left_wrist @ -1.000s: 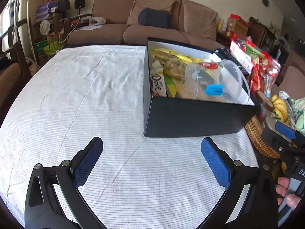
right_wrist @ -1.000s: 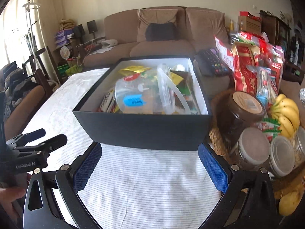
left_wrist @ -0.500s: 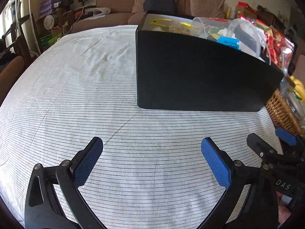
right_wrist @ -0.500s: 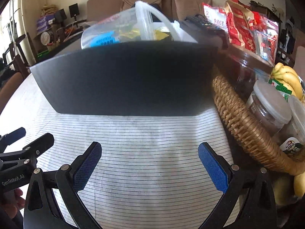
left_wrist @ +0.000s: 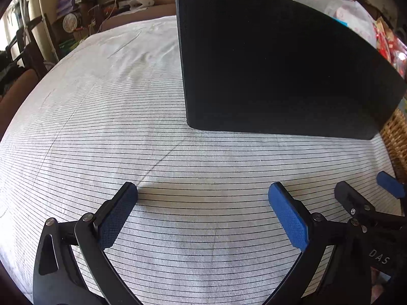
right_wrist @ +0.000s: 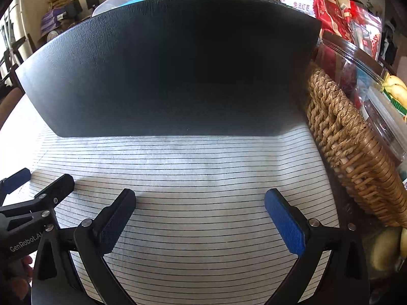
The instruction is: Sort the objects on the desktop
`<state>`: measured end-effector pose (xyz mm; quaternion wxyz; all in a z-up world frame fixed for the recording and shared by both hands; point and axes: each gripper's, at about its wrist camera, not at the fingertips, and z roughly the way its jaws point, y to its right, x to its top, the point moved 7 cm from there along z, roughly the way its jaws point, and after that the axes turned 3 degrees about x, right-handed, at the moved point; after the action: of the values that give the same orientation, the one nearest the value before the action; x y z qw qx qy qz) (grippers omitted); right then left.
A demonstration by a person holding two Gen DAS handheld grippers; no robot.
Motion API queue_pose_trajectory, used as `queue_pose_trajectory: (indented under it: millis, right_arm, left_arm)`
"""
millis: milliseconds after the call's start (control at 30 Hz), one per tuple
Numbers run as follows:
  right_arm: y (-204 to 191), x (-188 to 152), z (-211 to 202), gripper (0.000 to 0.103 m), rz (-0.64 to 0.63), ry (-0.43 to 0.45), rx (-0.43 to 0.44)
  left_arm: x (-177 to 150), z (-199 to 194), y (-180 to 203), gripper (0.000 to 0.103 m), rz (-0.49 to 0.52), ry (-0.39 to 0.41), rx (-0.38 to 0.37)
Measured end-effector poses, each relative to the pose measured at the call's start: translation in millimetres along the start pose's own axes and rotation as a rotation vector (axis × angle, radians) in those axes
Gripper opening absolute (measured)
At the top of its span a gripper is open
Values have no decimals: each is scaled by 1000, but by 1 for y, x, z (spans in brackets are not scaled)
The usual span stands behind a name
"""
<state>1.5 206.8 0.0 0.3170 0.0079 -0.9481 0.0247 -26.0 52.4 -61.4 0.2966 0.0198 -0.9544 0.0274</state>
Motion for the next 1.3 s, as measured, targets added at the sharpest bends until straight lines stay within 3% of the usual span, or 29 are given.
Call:
queue_pose_trajectory:
  millis: [1300]
  right_arm:
    - [11,-7,-7,103,-1,-4,-6]
  left_arm:
    - [-5,-3,3,103,31,0,-27]
